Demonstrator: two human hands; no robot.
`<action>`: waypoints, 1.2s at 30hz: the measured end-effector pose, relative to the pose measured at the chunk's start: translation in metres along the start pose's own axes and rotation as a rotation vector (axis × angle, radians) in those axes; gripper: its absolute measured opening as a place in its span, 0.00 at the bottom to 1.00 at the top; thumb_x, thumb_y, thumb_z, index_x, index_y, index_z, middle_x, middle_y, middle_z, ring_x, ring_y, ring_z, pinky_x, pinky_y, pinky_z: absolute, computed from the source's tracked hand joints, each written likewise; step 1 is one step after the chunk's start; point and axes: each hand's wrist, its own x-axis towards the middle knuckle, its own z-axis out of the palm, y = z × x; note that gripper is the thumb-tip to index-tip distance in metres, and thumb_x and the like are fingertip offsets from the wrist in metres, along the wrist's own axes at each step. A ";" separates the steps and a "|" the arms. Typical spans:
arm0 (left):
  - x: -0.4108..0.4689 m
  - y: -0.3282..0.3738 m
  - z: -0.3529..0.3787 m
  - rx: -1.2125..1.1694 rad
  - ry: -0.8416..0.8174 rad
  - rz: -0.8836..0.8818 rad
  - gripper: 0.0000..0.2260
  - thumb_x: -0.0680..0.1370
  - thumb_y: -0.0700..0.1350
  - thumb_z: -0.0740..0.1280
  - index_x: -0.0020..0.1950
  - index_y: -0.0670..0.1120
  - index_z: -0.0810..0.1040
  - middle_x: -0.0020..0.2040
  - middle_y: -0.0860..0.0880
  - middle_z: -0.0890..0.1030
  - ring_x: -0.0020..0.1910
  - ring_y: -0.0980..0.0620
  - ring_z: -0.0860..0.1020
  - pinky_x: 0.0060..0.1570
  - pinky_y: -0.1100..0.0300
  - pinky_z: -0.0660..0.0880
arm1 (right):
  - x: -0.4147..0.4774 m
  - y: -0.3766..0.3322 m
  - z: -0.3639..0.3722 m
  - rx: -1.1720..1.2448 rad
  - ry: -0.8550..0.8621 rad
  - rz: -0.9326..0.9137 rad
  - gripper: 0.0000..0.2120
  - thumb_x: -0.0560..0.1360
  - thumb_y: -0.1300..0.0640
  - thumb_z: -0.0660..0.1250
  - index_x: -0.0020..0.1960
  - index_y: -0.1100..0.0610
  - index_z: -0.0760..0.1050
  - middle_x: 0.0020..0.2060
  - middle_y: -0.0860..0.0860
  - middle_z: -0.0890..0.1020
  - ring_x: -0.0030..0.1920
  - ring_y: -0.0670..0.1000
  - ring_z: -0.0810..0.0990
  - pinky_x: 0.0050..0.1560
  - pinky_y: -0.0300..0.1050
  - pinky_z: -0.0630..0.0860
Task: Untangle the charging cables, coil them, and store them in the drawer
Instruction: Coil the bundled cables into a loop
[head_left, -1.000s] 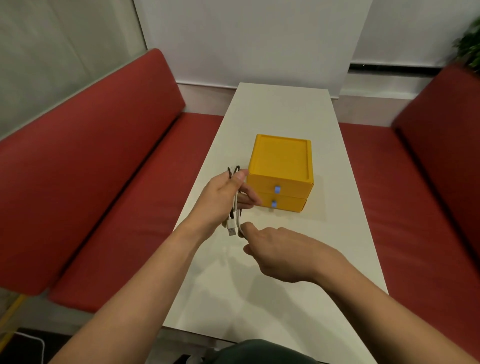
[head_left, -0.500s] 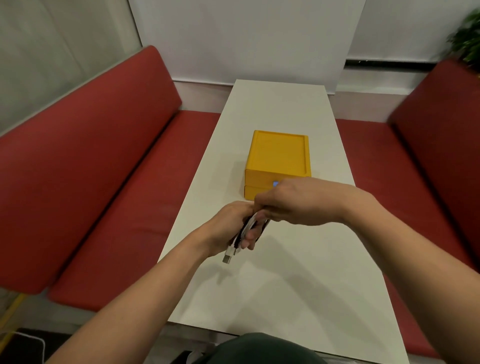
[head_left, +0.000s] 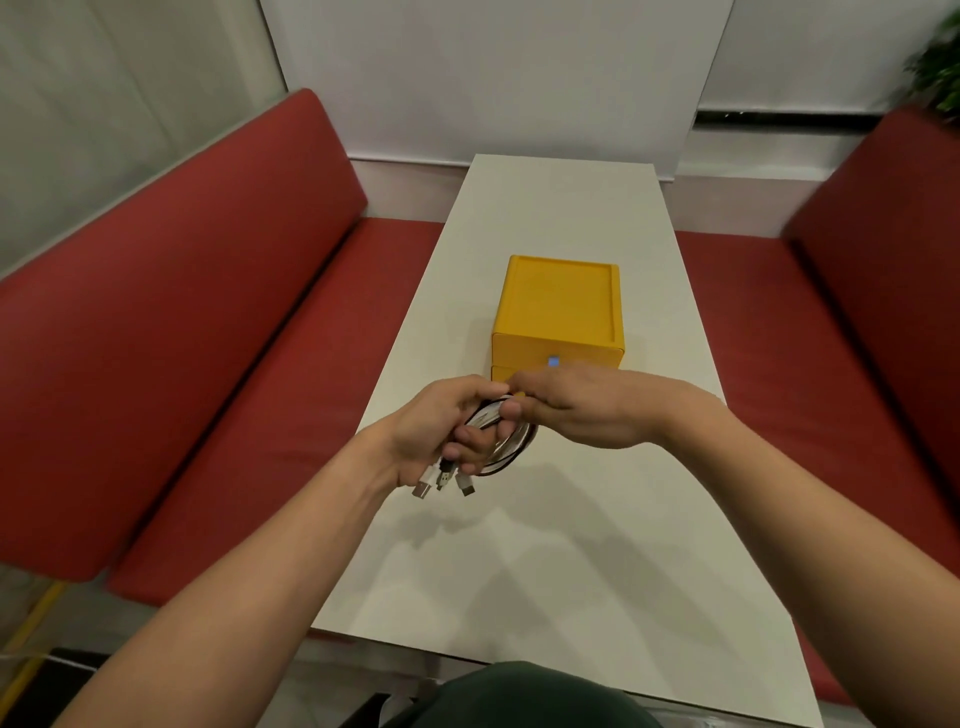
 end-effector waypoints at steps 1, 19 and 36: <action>-0.001 0.001 0.000 0.010 -0.005 0.001 0.19 0.83 0.54 0.56 0.39 0.44 0.74 0.25 0.53 0.59 0.19 0.56 0.57 0.26 0.61 0.65 | 0.000 0.000 0.003 0.045 0.007 -0.019 0.13 0.86 0.43 0.53 0.57 0.48 0.73 0.44 0.41 0.75 0.45 0.40 0.74 0.46 0.39 0.67; 0.012 0.002 0.006 -0.008 0.275 0.308 0.07 0.87 0.46 0.60 0.54 0.44 0.73 0.35 0.50 0.69 0.32 0.54 0.68 0.45 0.56 0.78 | 0.016 -0.006 0.053 0.522 0.697 0.087 0.13 0.86 0.49 0.58 0.65 0.47 0.77 0.53 0.42 0.85 0.53 0.44 0.81 0.54 0.47 0.78; 0.021 0.003 0.003 0.312 0.416 0.287 0.13 0.86 0.51 0.61 0.57 0.44 0.81 0.34 0.52 0.76 0.30 0.53 0.67 0.29 0.59 0.63 | 0.020 0.003 0.055 0.567 0.678 0.138 0.14 0.86 0.49 0.59 0.66 0.50 0.78 0.55 0.44 0.85 0.54 0.42 0.81 0.55 0.42 0.77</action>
